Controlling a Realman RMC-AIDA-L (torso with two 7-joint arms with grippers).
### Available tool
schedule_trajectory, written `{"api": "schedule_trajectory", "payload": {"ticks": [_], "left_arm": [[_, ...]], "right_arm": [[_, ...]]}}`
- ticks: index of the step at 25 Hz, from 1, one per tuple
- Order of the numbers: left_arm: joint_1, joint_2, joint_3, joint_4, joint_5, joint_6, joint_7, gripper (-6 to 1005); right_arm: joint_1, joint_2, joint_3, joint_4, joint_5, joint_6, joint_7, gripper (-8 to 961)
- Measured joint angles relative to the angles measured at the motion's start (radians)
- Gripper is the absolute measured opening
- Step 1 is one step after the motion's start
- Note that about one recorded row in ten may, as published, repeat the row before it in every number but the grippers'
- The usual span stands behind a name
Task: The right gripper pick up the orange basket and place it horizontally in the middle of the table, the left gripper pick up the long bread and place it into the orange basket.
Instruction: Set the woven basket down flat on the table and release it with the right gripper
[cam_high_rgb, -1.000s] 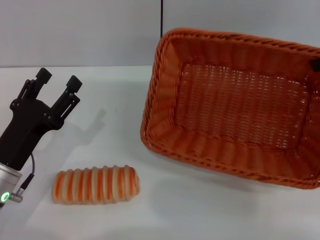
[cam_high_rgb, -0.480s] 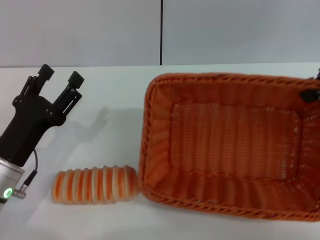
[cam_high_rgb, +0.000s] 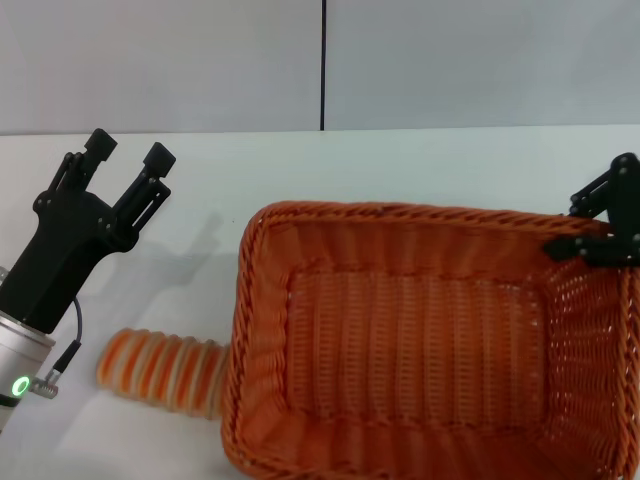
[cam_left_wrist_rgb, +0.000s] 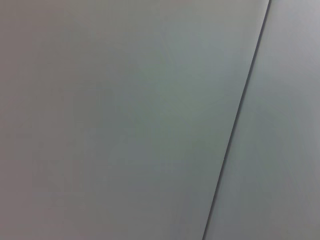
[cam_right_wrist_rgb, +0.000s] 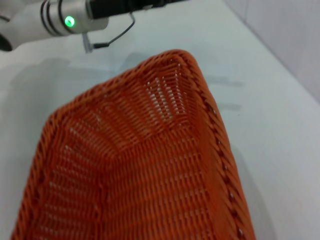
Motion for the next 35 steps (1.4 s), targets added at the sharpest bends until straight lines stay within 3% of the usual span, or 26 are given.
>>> {"api": "schedule_trajectory", "payload": {"ticks": [12,21,29,35], "left_arm": [[-0.001,-0.001,0.004,-0.007,0.001,0.001,0.000,785],[-0.003,-0.001,0.004,-0.009,0.001,-0.003,0.000,782],[-0.005,-0.001,0.007,-0.018,0.001,-0.009,0.000,780],[0.006,0.001,0.007,-0.016,0.003,-0.009,0.000,778]], "right_arm": [[0.048,0.004,-0.010,0.102,-0.047,-0.042,-0.093,173],[0.063,0.012,0.002,0.145,-0.046,-0.075,-0.085,240],[0.066,0.037,0.081,0.173,-0.038,-0.133,-0.092,299],[0.014,0.042,0.262,0.180,0.029,-0.135,-0.154,372]]}}
